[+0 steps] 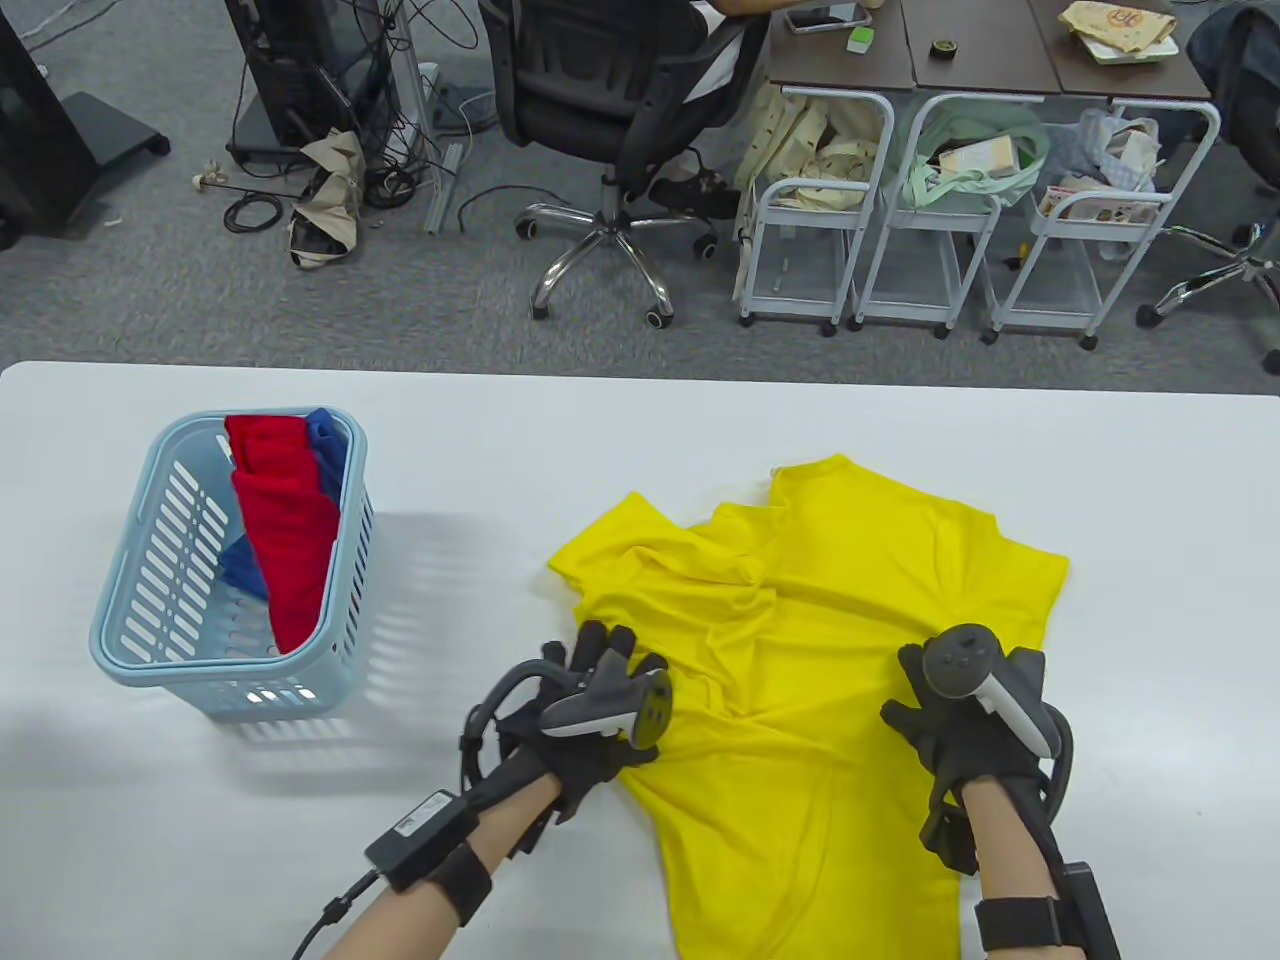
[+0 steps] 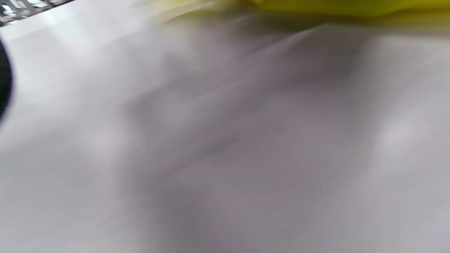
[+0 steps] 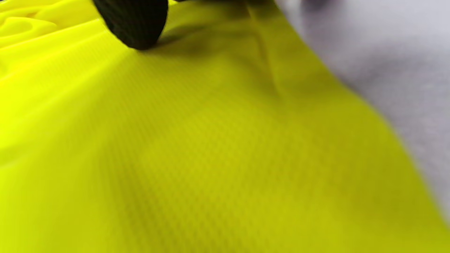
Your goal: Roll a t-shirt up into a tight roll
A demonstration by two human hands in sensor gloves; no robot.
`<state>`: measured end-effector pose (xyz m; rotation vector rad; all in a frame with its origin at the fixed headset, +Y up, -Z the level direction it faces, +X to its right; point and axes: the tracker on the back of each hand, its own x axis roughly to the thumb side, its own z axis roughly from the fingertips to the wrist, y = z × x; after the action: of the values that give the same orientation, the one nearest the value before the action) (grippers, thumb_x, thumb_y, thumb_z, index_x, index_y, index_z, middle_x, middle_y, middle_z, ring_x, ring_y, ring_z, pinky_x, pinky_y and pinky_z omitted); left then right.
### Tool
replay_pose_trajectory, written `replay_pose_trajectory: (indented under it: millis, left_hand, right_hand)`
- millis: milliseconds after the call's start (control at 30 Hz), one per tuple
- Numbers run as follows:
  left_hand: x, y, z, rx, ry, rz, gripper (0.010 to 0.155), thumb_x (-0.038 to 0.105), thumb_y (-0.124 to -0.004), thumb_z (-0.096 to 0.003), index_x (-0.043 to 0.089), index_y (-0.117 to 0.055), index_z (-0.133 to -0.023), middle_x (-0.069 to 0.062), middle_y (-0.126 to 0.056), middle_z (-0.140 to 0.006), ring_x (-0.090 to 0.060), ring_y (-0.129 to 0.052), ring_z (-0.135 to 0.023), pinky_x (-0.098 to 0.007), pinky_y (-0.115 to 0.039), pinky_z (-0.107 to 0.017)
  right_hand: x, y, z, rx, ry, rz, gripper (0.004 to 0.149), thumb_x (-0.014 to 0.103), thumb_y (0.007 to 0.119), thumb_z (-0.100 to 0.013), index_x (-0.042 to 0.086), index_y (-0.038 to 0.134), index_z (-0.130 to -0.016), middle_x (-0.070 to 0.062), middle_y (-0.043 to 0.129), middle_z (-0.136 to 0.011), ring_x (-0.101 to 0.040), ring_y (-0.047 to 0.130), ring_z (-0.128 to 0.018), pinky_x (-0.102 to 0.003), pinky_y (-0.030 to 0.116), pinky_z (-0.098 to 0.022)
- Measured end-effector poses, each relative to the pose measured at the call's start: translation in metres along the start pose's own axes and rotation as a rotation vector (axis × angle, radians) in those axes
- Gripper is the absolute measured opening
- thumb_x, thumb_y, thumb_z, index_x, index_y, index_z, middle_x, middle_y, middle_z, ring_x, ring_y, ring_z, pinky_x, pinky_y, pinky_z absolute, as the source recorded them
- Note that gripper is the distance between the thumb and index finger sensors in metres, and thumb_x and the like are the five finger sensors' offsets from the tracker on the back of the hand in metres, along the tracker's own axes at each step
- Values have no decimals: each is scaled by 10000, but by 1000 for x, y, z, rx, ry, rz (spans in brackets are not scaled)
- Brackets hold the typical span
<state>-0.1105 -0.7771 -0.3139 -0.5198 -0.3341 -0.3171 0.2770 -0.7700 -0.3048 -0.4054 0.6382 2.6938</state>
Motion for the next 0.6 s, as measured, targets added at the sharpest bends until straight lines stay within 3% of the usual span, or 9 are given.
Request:
replay_pose_trajectory:
  millis: [100, 133, 200, 333, 433, 500, 600]
  left_hand:
    - [-31, 0, 9, -51, 93, 128, 784, 608, -550, -551, 356, -124, -1159, -129, -70, -1256, -449, -109, -1130, -652, -314, -806]
    - [-36, 3, 12, -61, 132, 107, 769, 544, -616, -576, 351, -162, -1167, -126, -85, -1260, -448, -120, -1134, -649, -319, -808]
    - [-31, 17, 20, -10, 195, -46, 765, 524, -604, -589, 313, -162, -1177, -138, -109, -1266, -453, -157, -1142, -648, -344, -808]
    - [11, 44, 24, 154, 80, 21, 721, 531, -552, -598, 307, -212, -1193, -138, -198, -1287, -433, -311, -1165, -633, -428, -806]
    - [53, 57, 12, 213, -45, 181, 712, 595, -526, -579, 302, -325, -1196, -125, -347, -1288, -388, -538, -1124, -569, -564, -781]
    - [71, 58, -1, 200, -48, 233, 714, 629, -497, -567, 303, -378, -1191, -123, -404, -1280, -382, -588, -1105, -566, -583, -771]
    - [84, 54, -17, 166, -27, 203, 735, 649, -488, -549, 283, -390, -1179, -130, -391, -1271, -395, -550, -1115, -584, -559, -775]
  right_hand:
    - [6, 2, 1, -6, 3, 25, 700, 434, 705, -599, 235, 355, -1172, -64, 229, -1225, -353, 175, -1156, -599, 320, -769]
    - [10, 3, 4, -13, -6, 52, 702, 432, 706, -593, 223, 363, -1170, -80, 240, -1221, -369, 183, -1148, -599, 327, -765]
    - [24, 1, 16, -44, -42, 101, 692, 423, 715, -581, 206, 409, -1162, -106, 276, -1215, -418, 230, -1135, -603, 349, -752]
    - [54, -1, 44, -127, -155, 185, 653, 420, 731, -570, 221, 497, -1146, -117, 396, -1220, -436, 428, -1125, -586, 448, -742]
    - [68, 11, 52, -86, -220, 216, 615, 429, 754, -555, 234, 594, -1116, -103, 564, -1189, -410, 595, -1086, -565, 544, -718]
    - [66, 22, 45, -33, -205, 239, 630, 444, 762, -546, 225, 600, -1115, -110, 563, -1183, -407, 588, -1083, -563, 547, -717]
    - [62, 24, 38, -28, -182, 265, 682, 462, 765, -542, 247, 507, -1135, -82, 421, -1213, -373, 464, -1119, -566, 488, -740]
